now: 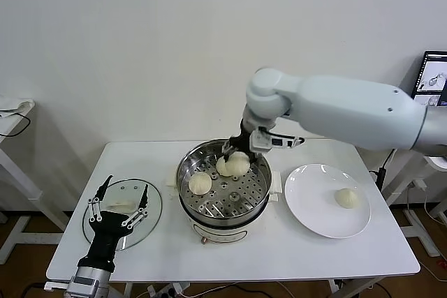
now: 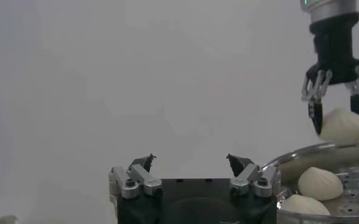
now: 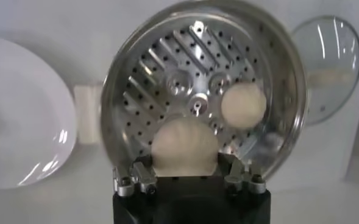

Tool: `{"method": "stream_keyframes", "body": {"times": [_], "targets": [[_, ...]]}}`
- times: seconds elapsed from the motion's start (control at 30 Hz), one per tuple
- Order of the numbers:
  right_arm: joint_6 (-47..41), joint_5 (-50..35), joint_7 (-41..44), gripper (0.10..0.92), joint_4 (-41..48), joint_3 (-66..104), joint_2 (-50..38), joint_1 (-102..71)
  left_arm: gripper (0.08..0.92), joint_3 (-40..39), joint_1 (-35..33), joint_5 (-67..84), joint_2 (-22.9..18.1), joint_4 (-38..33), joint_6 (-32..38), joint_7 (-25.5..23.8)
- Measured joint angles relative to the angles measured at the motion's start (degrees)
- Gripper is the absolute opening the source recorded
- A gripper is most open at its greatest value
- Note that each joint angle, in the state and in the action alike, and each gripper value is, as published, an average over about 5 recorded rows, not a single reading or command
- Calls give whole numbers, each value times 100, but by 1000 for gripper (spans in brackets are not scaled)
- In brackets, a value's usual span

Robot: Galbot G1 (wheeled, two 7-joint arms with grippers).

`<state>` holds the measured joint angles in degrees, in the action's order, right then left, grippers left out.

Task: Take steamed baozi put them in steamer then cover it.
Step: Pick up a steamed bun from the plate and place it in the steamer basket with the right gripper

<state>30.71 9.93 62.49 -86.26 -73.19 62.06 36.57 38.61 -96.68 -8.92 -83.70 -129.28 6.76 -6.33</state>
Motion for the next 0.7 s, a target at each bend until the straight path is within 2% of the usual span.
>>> {"method": "stream_keyframes", "body": {"times": [0.7], "targets": [[-207,-292,100,701,20,-251,526,-437,823,40,68,19,10,110,-6,-5]]}}
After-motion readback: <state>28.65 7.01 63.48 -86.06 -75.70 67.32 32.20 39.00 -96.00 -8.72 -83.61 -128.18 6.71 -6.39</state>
